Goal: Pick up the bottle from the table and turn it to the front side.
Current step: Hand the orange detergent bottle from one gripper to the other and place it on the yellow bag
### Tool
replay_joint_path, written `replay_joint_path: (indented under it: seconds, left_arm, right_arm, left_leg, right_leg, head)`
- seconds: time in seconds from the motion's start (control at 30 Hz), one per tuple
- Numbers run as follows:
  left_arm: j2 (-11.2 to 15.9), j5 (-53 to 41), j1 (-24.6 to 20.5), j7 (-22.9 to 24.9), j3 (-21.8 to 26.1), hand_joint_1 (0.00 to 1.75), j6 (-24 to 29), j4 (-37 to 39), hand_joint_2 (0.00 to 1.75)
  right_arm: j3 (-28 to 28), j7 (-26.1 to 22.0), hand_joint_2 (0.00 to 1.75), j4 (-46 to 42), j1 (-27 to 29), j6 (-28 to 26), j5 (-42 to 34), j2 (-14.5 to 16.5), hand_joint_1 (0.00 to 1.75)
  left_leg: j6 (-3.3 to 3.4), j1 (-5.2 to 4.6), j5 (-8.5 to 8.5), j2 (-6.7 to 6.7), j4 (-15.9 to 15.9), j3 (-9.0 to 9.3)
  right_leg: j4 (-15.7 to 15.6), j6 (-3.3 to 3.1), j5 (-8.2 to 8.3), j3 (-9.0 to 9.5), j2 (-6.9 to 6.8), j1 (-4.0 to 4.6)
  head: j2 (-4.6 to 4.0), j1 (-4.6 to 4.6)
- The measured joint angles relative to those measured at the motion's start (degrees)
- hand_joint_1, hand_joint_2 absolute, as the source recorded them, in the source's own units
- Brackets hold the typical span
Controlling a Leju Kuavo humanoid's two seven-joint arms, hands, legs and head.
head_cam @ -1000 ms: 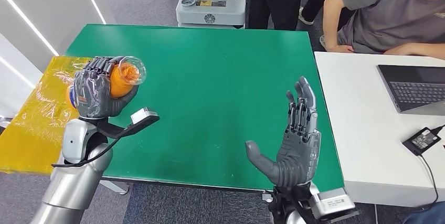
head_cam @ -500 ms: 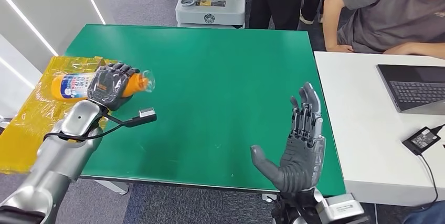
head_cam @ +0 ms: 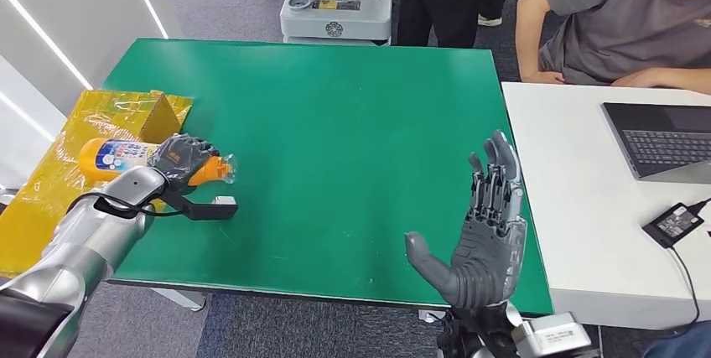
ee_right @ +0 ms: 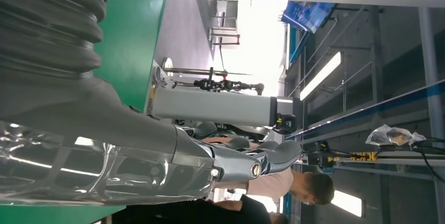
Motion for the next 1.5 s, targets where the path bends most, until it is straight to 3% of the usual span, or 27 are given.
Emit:
replay_joint_path:
  seconds: [0.5, 1.23, 1.27, 1.37, 1.4, 1.5]
  left_arm:
    - [0.76, -2.35, -0.48, 0.24, -3.21, 1.75, -1.06, 4.34, 1.75]
    - [-0.98, 1.58, 1.7, -1.91, -3.8, 1.72, 1.51, 6.08, 1.75]
    - [-1.0, 1.65, 1.8, -1.91, -3.79, 1.48, 1.68, 6.08, 1.75]
    - [-1.18, 1.74, 1.97, -1.91, -3.78, 0.2, 1.82, 6.08, 1.75]
    - [-1.28, 1.78, 2.01, -1.9, -3.78, 0.0, 1.82, 6.08, 1.75]
    - [-1.63, 1.9, 2.15, -1.71, -3.76, 0.0, 1.59, 6.08, 1.75]
  right_arm:
    - [-0.13, 0.74, 1.75, -0.38, -0.01, 0.13, 0.1, 0.19, 0.0]
    - [-0.13, 2.01, 1.75, -0.63, -1.49, -0.03, 0.08, 0.57, 0.0]
    - [-0.13, 2.14, 1.75, -0.7, -1.63, 0.02, 0.09, 0.62, 0.0]
    - [-0.14, 2.47, 1.75, -0.81, -1.9, 0.13, 0.19, 0.8, 0.0]
    - [-0.15, 2.56, 1.75, -0.83, -1.96, 0.16, 0.28, 0.87, 0.0]
    - [-0.15, 2.68, 1.75, -0.84, -2.21, 0.39, 0.74, 1.01, 0.0]
  left_leg:
    - [0.0, 0.0, 0.0, -0.02, 0.0, -0.01]
    - [-0.02, -0.01, 0.03, -0.15, -0.02, 0.09]
    - [-0.02, -0.01, 0.03, -0.16, -0.02, 0.11]
    - [-0.02, -0.02, 0.03, -0.19, -0.02, 0.16]
    - [-0.01, -0.02, 0.04, -0.21, -0.02, 0.17]
    - [0.0, -0.03, 0.06, -0.28, -0.02, 0.19]
  right_leg:
    - [0.0, 0.0, 0.0, 0.01, -0.03, 0.0]
    - [0.01, 0.01, -0.01, 0.18, -0.2, -0.01]
    - [0.01, 0.01, -0.02, 0.2, -0.21, -0.01]
    - [0.01, 0.01, -0.02, 0.27, -0.24, -0.01]
    - [0.0, 0.01, -0.02, 0.29, -0.27, -0.01]
    - [0.0, 0.01, -0.03, 0.33, -0.35, -0.01]
  head:
    - [0.0, 0.01]
    - [0.0, 0.01]
    - [0.0, 0.01]
    - [0.0, 0.01]
    - [0.0, 0.01]
    - [0.0, 0.01]
